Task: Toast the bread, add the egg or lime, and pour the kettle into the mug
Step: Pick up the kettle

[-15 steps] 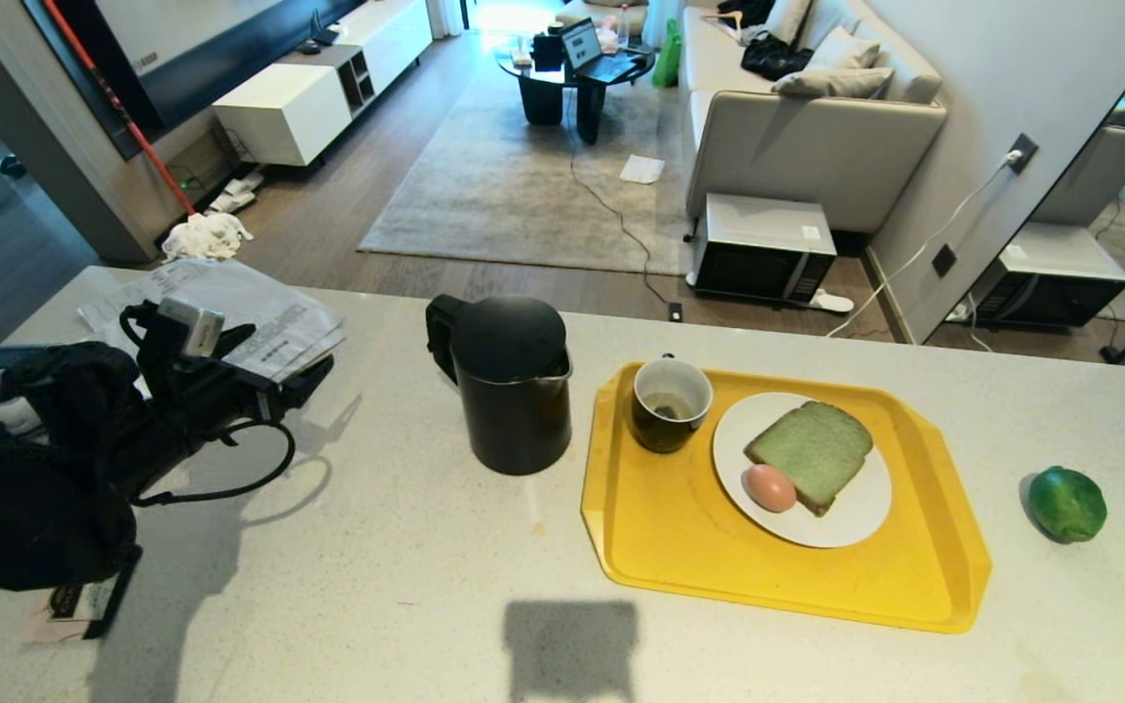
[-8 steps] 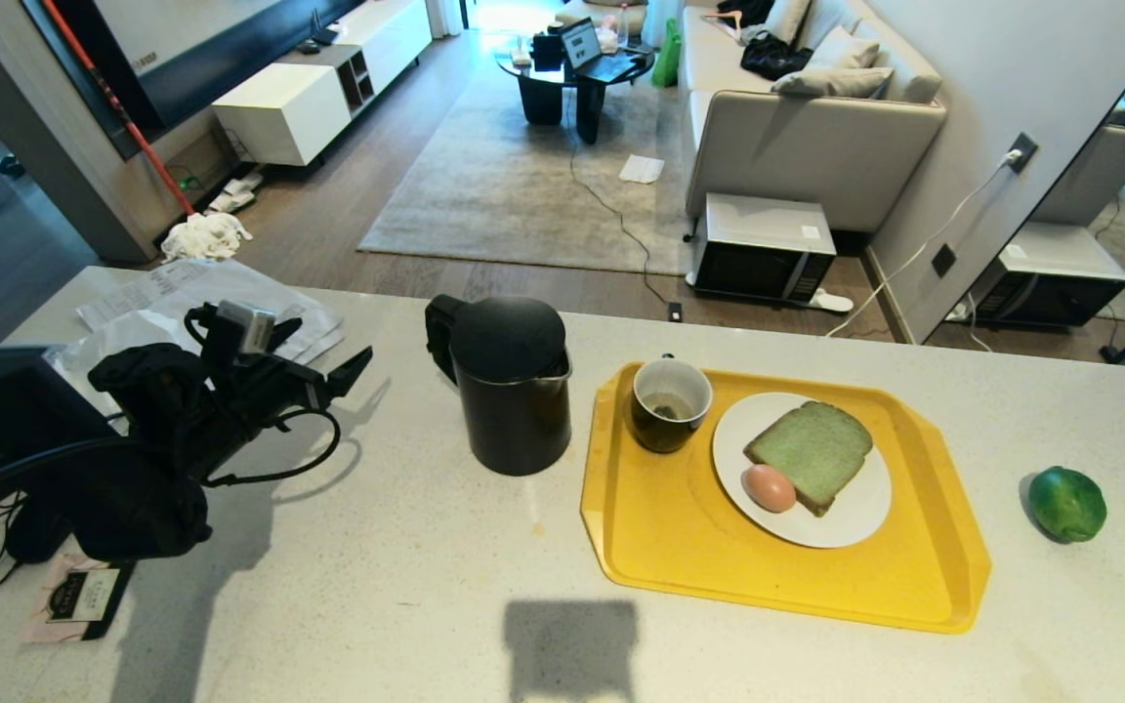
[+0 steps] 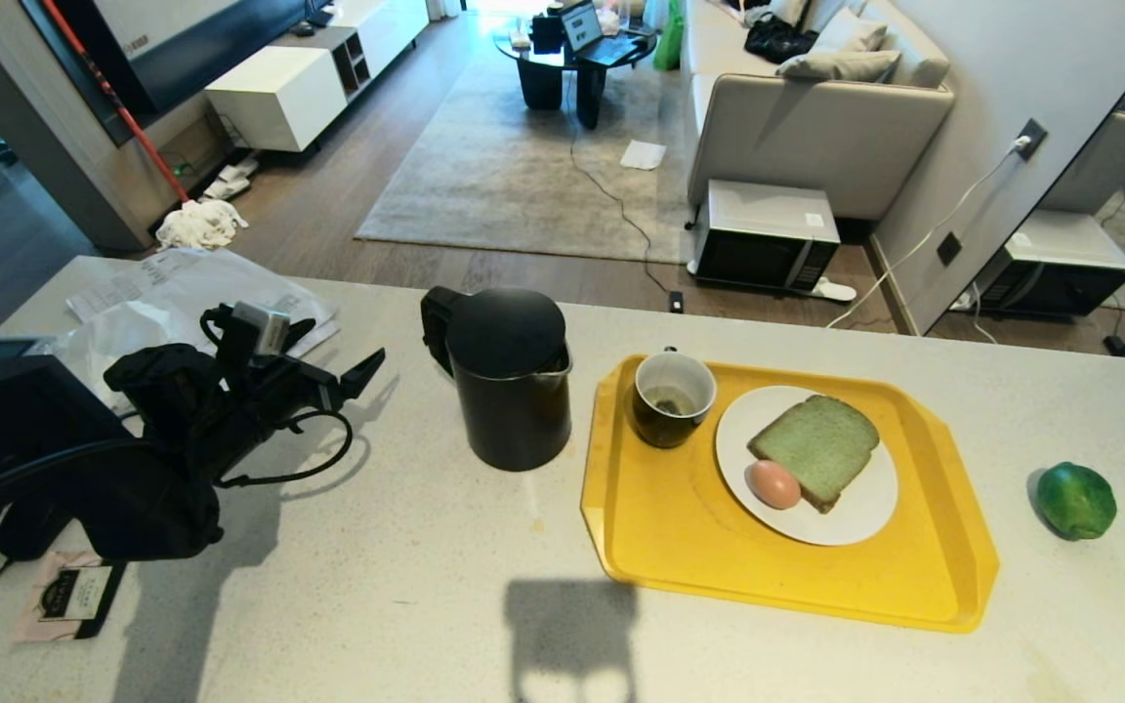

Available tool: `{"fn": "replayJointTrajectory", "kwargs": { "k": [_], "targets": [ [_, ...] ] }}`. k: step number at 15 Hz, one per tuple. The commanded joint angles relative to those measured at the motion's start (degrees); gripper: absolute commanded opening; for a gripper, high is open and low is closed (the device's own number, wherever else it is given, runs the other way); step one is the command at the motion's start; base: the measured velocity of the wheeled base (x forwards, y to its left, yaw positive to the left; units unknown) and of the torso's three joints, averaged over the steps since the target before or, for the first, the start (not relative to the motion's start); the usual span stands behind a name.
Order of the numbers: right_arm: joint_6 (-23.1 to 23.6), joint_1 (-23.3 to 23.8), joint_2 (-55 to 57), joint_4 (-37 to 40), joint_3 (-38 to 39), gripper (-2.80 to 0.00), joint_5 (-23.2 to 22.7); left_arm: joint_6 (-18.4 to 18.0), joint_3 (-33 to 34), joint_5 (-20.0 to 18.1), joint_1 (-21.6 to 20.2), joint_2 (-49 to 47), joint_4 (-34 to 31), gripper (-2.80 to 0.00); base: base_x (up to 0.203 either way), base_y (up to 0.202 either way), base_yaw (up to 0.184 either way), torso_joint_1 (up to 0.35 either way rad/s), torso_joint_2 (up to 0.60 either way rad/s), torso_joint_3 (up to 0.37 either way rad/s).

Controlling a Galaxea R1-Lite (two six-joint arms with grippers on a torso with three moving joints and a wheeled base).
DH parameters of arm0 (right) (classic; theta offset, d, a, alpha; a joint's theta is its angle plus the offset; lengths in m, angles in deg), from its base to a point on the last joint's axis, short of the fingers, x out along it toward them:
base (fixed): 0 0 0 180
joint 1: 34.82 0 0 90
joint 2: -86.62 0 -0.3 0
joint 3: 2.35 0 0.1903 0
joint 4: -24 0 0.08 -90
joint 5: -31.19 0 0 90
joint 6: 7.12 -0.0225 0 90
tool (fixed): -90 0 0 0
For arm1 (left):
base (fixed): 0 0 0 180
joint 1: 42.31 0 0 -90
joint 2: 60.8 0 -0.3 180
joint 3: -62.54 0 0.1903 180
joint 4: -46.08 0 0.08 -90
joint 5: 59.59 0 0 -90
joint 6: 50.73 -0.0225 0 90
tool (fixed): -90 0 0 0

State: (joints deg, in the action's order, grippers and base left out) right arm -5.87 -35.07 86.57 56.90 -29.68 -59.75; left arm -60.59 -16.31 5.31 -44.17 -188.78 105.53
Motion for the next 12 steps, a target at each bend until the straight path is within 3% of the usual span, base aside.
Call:
{"fn": "replayJointTrajectory", "kwargs": {
  "k": [1, 7, 12],
  "targets": [
    [-0.02, -0.02, 0.05, 0.05, 0.01, -2.8, -0.03, -0.11, 0.15, 1.26, 0.28, 0.83, 0.41, 0.0, 0.0, 0.0, 0.0, -0.001, 0.0, -0.165],
    [-0.02, -0.02, 0.05, 0.05, 0.01, -2.8, -0.03, -0.07, -0.19, 2.16, 0.43, 2.76, 0.02, 0.0, 0.0, 0.0, 0.0, 0.005, 0.0, -0.053],
    [-0.02, -0.02, 0.05, 0.05, 0.01, -2.8, -0.03, -0.14, -0.21, 2.25, 5.71, 4.99, -2.39, 0.0, 0.0, 0.0, 0.0, 0.0, 0.0, 0.0]
  ]
}}
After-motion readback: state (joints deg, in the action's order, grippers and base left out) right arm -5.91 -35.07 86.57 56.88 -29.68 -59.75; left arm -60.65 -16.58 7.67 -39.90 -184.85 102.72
